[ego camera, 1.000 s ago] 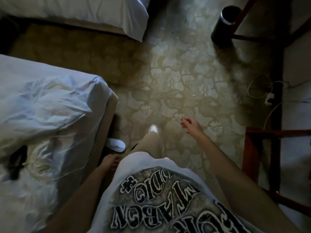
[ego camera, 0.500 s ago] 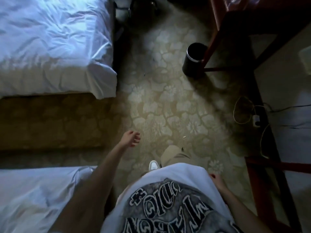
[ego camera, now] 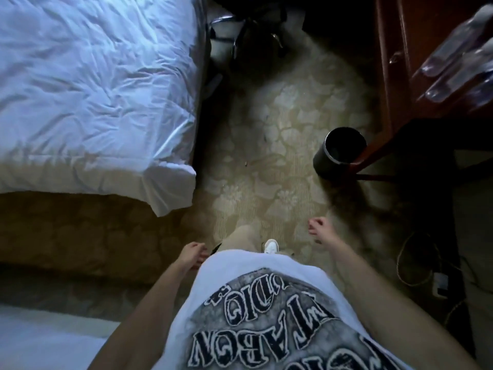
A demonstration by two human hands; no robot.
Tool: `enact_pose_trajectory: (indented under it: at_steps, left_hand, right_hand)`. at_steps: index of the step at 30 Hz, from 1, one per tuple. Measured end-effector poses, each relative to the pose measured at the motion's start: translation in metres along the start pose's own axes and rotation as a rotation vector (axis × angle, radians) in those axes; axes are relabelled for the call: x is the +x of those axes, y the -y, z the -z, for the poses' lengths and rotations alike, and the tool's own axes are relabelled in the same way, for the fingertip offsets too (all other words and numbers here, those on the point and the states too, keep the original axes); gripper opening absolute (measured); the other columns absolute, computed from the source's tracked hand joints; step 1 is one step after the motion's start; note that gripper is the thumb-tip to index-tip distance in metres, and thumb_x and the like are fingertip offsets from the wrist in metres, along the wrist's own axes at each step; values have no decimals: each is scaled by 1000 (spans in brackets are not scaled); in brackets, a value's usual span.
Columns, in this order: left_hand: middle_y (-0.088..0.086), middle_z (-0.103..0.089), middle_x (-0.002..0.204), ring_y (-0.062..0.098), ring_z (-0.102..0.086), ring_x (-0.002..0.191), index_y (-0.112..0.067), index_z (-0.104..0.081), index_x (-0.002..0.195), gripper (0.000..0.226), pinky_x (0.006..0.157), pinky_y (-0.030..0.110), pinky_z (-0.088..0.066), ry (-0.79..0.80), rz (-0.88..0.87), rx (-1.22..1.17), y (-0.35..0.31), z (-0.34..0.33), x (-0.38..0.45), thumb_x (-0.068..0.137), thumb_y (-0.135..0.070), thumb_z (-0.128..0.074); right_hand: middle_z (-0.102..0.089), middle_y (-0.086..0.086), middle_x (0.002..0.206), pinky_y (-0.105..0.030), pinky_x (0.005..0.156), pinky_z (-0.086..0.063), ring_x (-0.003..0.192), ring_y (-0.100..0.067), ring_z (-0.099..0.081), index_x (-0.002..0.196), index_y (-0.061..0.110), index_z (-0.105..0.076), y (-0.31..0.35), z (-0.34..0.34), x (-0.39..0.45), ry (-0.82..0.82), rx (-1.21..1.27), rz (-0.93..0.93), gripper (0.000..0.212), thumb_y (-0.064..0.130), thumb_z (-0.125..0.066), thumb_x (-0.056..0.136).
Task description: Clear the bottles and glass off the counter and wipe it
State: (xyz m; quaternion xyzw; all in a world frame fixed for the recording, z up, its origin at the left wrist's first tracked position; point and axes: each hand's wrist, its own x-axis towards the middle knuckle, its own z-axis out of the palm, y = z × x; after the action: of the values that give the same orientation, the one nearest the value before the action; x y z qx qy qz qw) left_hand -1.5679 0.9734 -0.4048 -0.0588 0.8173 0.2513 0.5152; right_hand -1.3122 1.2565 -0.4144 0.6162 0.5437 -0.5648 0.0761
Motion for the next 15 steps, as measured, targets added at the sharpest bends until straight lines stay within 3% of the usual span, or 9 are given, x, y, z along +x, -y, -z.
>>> enact_pose_trajectory:
  at_steps: [2,7,9,12,15]
  left_hand:
    - [6,-60,78,17,-53,62,-6,-58,99,18,50,21,-42,8,11,42,-32,1,18,101,-19,-45]
    - [6,-47,65,12,-41,44,-8,-55,84,22,33,13,-27,42,64,40,-148,-1,85,101,-14,-43]
    - [8,-45,63,12,-41,38,-8,-50,76,26,36,15,-30,46,22,20,-218,-4,121,101,-10,-42]
    - [9,-55,68,15,-53,45,-6,-52,93,15,49,22,-36,76,-78,73,-342,-12,158,101,-18,-46]
    - [4,-54,69,10,-50,48,-12,-52,84,19,44,17,-33,217,-290,188,-481,-36,170,101,-19,-46]
  right_hand:
    - [-63,-2,95,-25,60,-42,88,-18,-61,106,18,-56,71,17,35,-3,14,99,15,28,-48,98]
    - [-64,1,92,-21,61,-42,78,-10,-60,106,17,-59,162,46,109,-57,68,137,15,24,-49,98]
    - [-63,-5,94,-21,55,-38,70,-8,-56,103,15,-57,175,55,135,-97,135,70,11,20,-49,98]
    - [-61,-10,95,-20,47,-35,64,-8,-53,104,11,-57,192,68,161,-194,266,-57,11,15,-48,98]
    - [-63,-16,100,-15,52,-40,72,-13,-56,113,1,-57,223,98,181,-343,446,-71,20,12,-50,97]
